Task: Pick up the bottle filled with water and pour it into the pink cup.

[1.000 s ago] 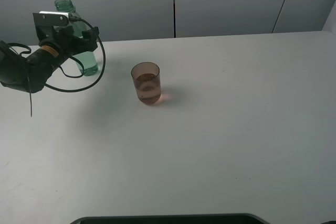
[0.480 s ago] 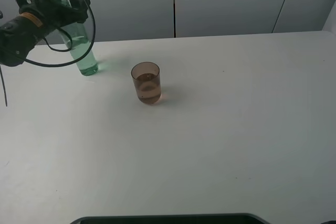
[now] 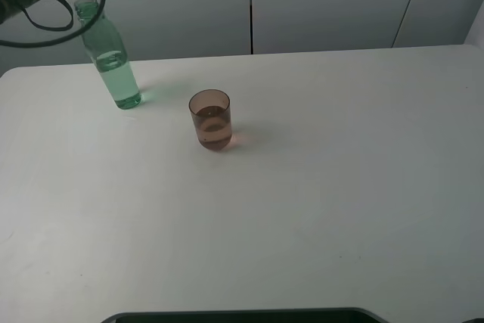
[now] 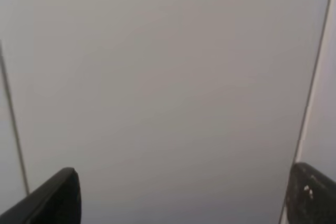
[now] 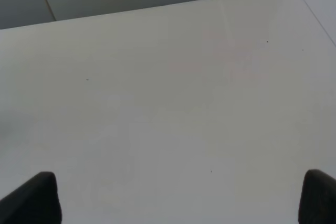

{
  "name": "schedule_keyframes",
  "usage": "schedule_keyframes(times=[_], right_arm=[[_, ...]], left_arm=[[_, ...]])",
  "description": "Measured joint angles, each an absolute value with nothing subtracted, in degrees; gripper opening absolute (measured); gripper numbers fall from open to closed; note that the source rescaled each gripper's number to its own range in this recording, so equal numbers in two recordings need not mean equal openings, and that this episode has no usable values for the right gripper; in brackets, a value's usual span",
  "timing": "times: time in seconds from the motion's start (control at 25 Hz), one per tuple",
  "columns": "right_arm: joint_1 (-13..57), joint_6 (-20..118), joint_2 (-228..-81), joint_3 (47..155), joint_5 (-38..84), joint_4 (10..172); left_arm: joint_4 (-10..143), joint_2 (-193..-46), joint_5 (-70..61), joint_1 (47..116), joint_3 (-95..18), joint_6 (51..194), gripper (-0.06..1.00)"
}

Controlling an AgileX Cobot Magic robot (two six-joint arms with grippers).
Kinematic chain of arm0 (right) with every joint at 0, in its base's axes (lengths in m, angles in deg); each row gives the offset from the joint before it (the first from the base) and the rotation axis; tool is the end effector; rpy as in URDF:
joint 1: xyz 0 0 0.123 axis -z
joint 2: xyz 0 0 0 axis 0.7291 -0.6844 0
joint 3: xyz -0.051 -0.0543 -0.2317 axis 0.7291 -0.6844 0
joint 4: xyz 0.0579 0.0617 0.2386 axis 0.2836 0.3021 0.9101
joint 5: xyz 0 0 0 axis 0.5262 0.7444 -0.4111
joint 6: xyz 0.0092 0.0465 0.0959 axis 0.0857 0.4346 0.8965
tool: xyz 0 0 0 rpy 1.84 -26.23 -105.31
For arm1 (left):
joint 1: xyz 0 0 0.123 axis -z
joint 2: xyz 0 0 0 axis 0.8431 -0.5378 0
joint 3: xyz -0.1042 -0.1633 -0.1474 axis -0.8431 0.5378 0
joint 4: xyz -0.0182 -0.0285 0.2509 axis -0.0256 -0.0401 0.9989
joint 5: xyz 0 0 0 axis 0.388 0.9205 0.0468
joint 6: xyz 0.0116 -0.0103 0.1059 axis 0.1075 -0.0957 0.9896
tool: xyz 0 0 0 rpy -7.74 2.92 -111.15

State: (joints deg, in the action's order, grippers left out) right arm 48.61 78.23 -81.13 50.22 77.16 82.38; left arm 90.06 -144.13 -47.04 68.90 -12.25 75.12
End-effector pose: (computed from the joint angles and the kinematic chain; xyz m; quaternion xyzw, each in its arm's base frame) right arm 0.0484 -0.0021 0.2705 0.0614 0.8588 0.0168 0.5084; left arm 0.3765 -0.0876 0.2120 0.0737 0.7082 -0.1408 0.6879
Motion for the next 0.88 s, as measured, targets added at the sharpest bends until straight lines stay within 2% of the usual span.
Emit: schedule_keyframes(times=[0.16,0.48,0.64,0.76,0.88], right_arm=[[48.61,78.23,-81.13,50.22,77.16,82.38],[48.61,78.23,-81.13,50.22,77.16,82.38],[48.61,78.23,-81.13,50.22,77.16,82.38],[48.61,78.23,-81.13,50.22,77.16,82.38],[48.61,78.23,-81.13,50.22,77.16,82.38]], left_arm=[[87.85,-139.45,-28.92,67.37,-16.49,74.88,1.0],[86.31,-137.97,27.96,64.35,-36.52,76.74,1.0],[81.63,-137.85,50.62,64.35,-42.7,81.9,1.0],[80.33,-137.85,59.65,64.35,-43.65,82.85,1.0],[79.7,-137.34,60.99,64.35,-43.59,82.36,1.0]])
